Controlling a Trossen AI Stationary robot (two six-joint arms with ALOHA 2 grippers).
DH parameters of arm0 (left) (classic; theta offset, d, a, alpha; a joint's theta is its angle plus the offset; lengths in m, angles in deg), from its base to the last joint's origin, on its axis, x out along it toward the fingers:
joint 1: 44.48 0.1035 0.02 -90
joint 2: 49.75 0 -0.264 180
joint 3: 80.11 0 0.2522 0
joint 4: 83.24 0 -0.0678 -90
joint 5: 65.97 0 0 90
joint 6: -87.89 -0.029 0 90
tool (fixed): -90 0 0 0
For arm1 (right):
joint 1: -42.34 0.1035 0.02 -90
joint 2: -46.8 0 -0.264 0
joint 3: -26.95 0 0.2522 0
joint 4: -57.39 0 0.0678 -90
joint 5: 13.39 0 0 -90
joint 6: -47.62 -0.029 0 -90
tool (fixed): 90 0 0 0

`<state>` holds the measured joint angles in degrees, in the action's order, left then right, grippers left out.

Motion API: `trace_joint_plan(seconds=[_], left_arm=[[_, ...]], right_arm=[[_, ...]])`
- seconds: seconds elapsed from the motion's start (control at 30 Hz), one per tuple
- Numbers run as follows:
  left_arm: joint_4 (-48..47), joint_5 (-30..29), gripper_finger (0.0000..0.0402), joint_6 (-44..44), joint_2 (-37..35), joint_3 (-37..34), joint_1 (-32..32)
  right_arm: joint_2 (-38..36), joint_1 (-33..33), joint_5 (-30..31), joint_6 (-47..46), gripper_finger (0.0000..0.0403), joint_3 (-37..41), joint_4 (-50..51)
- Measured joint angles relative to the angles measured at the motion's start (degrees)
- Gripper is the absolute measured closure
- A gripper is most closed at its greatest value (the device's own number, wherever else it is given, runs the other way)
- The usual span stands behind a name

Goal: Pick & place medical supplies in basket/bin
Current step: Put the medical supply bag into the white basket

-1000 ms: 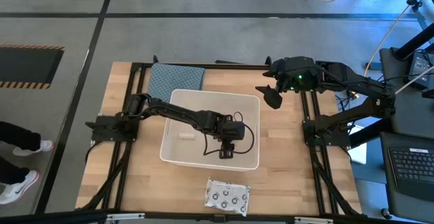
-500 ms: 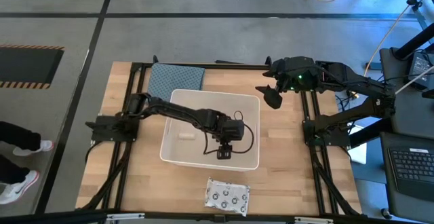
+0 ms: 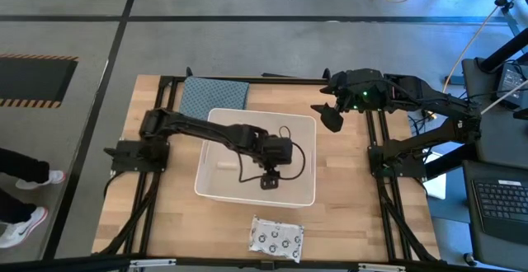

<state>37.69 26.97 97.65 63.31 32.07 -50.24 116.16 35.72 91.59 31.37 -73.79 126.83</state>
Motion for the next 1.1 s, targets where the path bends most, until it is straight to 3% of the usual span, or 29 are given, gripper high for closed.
trace_joint_plan(seconds=[0.4,0.63,0.9,1.1], left_arm=[[-2.9,-0.4,0.0160,0.1,-18.2,0.0,-0.7],[-6.3,0.1,0.0170,6.0,-29.2,0.0,-5.1],[-14.0,-4.0,0.0276,15.2,-33.3,0.0,-16.2],[-21.4,-9.7,0.0389,25.8,-32.0,0.0,-25.4]], right_arm=[[0.0,0.0,-0.3,-1.8,0.0091,0.0,0.5],[-0.2,0.5,-4.2,-13.4,0.0091,0.0,10.8],[-4.3,7.3,-3.9,-27.2,0.0091,0.0,15.0],[-3.6,20.8,1.4,-40.6,0.0091,0.0,15.0]])
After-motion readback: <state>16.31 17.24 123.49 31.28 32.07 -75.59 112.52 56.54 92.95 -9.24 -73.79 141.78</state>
